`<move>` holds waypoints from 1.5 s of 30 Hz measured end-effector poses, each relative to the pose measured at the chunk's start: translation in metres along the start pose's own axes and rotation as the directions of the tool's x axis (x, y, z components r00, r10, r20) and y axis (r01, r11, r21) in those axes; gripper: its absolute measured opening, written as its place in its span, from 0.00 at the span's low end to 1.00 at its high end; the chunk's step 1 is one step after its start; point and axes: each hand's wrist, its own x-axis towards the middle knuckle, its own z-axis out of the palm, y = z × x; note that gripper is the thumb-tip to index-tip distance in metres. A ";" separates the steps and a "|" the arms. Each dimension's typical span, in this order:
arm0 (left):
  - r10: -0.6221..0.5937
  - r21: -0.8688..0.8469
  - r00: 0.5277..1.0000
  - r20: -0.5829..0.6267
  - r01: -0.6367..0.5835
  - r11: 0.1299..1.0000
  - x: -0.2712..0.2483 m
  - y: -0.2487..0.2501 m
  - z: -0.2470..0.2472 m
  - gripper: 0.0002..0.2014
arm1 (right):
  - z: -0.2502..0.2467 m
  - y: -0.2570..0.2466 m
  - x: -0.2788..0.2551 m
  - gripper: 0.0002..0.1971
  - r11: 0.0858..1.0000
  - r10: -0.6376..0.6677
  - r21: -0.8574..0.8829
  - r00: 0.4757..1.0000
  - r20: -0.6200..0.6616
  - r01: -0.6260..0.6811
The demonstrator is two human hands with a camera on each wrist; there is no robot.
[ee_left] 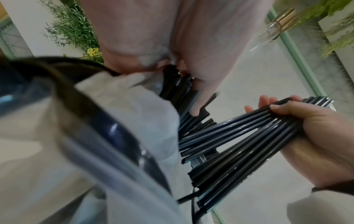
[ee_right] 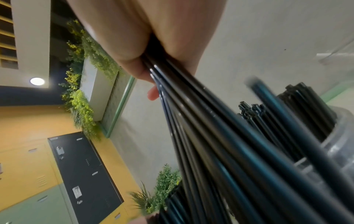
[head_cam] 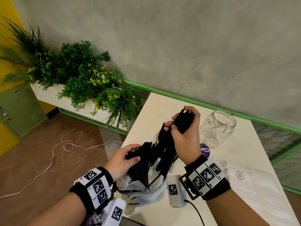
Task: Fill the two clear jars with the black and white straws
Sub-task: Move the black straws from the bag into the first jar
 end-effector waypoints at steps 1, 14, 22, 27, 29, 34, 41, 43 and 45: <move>0.004 -0.001 1.000 0.004 -0.004 1.000 0.000 0.000 0.000 0.17 | -0.001 -0.001 0.000 0.30 1.000 -0.003 0.001 1.000 0.001 0.003; -0.048 -0.092 0.999 0.000 0.047 0.995 0.003 -0.008 -0.003 0.16 | -0.027 -0.037 0.028 0.31 0.988 -0.065 0.130 0.986 -0.156 0.085; -0.054 -0.086 0.999 -0.003 0.053 0.995 0.005 -0.007 -0.002 0.16 | -0.034 -0.031 0.046 0.31 0.965 -0.200 0.077 0.898 -0.392 0.249; -0.050 -0.070 0.999 -0.002 0.050 0.996 0.004 -0.005 -0.003 0.16 | -0.032 0.001 0.042 0.32 0.978 -0.200 -0.026 0.901 -0.386 0.206; -0.049 -0.069 0.999 -0.003 0.049 0.996 0.004 -0.005 -0.003 0.16 | -0.031 0.010 0.037 0.32 0.970 -0.244 -0.090 0.903 -0.355 0.227; -0.050 -0.067 0.999 -0.005 0.049 0.997 0.005 -0.005 -0.004 0.16 | -0.014 0.030 0.020 0.34 0.927 -0.351 -0.216 0.912 -0.212 0.307; -0.046 -0.039 0.999 -0.028 0.045 0.998 0.006 -0.006 -0.006 0.17 | -0.015 0.060 0.012 0.27 0.972 -0.144 -0.201 0.986 -0.084 0.125; -0.050 -0.047 0.998 -0.026 0.049 0.998 0.005 -0.005 -0.006 0.17 | -0.019 0.062 0.014 0.18 0.979 -0.037 -0.200 0.999 -0.008 0.035; -0.055 -0.051 0.998 -0.025 0.054 0.997 0.006 -0.005 -0.006 0.16 | -0.022 0.060 0.019 0.10 0.990 0.070 -0.124 0.997 0.040 -0.064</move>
